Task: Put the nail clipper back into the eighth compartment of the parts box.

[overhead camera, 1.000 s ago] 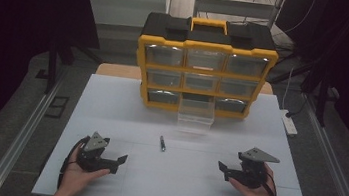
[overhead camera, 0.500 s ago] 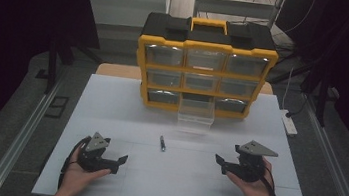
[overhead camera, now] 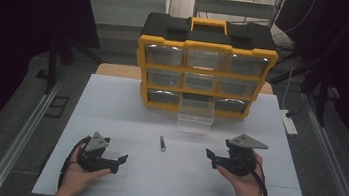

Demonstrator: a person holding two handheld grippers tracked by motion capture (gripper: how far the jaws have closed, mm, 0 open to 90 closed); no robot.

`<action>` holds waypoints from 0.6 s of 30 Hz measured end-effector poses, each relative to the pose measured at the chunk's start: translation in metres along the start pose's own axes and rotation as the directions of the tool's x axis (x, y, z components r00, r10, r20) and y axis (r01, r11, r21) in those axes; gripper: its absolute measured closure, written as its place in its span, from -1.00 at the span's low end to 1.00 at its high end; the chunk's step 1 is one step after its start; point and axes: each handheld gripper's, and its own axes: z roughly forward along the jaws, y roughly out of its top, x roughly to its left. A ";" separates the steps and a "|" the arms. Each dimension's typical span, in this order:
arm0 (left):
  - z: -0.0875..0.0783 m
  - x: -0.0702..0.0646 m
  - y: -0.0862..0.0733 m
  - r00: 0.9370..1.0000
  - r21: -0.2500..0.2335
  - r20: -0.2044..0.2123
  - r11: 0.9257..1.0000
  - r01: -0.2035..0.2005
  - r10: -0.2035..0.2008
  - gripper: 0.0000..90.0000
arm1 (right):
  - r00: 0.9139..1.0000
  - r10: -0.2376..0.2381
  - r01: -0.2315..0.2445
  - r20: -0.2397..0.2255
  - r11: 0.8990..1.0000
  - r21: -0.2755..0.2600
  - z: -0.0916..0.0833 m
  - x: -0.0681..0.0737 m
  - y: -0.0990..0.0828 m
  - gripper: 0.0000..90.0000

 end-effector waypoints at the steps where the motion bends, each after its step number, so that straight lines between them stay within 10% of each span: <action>1: 0.000 0.000 0.000 1.000 0.000 0.001 1.000 0.000 0.000 -0.79 | 1.000 0.003 -0.003 -0.003 1.000 0.001 0.001 0.002 0.001 -0.53; 18: 0.001 -0.001 0.000 1.000 0.001 0.002 1.000 -0.006 0.006 -0.79 | 1.000 0.004 -0.003 -0.027 1.000 0.029 0.016 0.021 0.018 -0.51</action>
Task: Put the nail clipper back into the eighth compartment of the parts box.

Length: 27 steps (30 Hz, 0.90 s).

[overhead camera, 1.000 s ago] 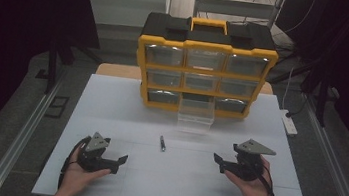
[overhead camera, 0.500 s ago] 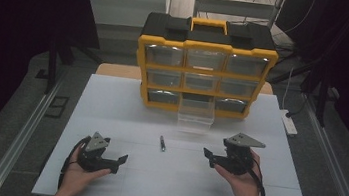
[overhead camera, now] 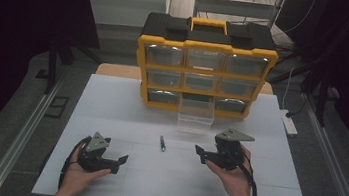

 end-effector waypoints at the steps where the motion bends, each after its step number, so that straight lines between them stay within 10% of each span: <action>1: 0.000 0.000 0.000 1.000 0.000 0.001 1.000 -0.001 0.001 -0.79 | 1.000 -0.002 0.002 0.002 1.000 -0.002 0.000 0.002 0.001 -0.51; 27: 0.001 -0.001 0.001 1.000 0.003 0.000 1.000 -0.008 0.008 -0.79 | 1.000 -0.016 0.017 -0.017 0.999 0.032 0.018 0.027 0.017 -0.51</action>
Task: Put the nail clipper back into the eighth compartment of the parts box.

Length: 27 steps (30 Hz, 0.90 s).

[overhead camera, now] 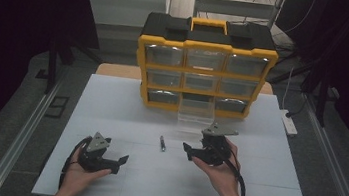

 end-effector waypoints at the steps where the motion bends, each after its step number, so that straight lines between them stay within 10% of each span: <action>1: 0.000 0.000 0.000 1.000 0.000 0.000 1.000 -0.002 0.002 -0.78 | 1.000 -0.002 0.002 0.003 1.000 0.000 0.000 0.001 0.001 -0.51; 27: 0.000 0.000 0.000 1.000 -0.002 0.000 1.000 -0.003 0.003 -0.78 | 0.999 -0.024 0.025 -0.024 0.999 0.027 0.017 0.020 0.014 -0.51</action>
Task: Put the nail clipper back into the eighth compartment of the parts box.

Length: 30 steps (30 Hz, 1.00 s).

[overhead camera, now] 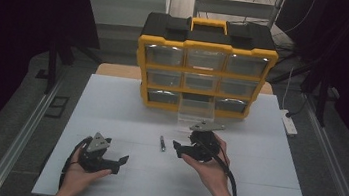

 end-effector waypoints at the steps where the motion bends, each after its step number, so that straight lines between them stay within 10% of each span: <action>1: 0.000 0.000 0.000 1.000 0.000 0.000 1.000 0.000 0.000 -0.78 | 1.000 0.000 0.000 0.001 1.000 0.001 0.001 0.001 0.000 -0.51; 30: 0.000 -0.001 0.000 1.000 -0.001 0.004 1.000 0.000 0.000 -0.78 | 1.000 -0.005 0.006 -0.020 0.999 0.044 0.024 0.016 0.008 -0.51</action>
